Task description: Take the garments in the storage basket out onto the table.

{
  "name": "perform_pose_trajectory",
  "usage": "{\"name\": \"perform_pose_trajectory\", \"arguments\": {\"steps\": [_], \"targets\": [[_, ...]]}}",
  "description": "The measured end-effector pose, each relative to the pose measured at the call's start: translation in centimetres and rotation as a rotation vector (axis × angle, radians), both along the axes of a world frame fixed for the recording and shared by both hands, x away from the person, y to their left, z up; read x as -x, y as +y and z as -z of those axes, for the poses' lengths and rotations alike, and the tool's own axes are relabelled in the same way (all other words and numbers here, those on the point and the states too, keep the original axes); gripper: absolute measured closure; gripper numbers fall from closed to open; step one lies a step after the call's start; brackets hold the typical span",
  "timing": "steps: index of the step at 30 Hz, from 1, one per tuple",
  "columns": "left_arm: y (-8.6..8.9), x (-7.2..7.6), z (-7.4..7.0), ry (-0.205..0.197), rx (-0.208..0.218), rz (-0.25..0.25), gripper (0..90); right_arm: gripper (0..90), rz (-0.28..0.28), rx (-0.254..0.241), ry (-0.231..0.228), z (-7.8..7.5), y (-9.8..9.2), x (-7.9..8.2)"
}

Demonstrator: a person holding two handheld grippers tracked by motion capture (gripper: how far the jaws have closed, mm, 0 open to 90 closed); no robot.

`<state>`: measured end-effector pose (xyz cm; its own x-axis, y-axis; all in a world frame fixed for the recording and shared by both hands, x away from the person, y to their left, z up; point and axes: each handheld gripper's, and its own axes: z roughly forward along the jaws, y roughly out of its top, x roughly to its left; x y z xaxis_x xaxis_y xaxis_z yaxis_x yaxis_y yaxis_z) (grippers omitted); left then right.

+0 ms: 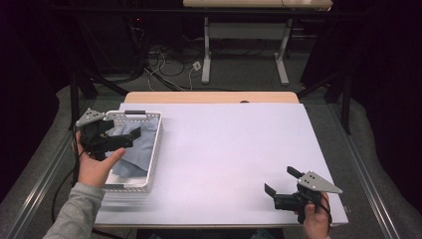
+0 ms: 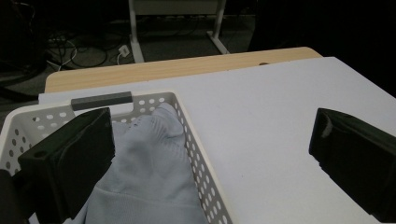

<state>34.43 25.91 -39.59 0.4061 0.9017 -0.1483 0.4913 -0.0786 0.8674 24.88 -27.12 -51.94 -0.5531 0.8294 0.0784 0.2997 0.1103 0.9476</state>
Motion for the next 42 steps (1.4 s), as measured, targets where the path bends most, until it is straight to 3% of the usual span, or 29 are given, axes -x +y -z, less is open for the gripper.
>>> {"name": "perform_pose_trajectory", "arguments": {"steps": [22, 26, 42], "targets": [[-0.6, -3.6, 0.3, 0.078, 0.002, -0.071, 0.4, 0.0, -0.001, -0.002, 0.003, 0.1, 0.0, -0.1], [-0.6, -4.3, 0.8, 0.077, -0.001, -0.093, 0.4, 0.0, -0.002, 0.001, 0.004, 0.1, -0.1, -0.1], [-0.3, -7.3, 3.4, 0.140, -0.025, -0.165, 0.5, 0.1, -0.013, 0.010, 0.010, 0.2, -0.1, -0.3]]}}
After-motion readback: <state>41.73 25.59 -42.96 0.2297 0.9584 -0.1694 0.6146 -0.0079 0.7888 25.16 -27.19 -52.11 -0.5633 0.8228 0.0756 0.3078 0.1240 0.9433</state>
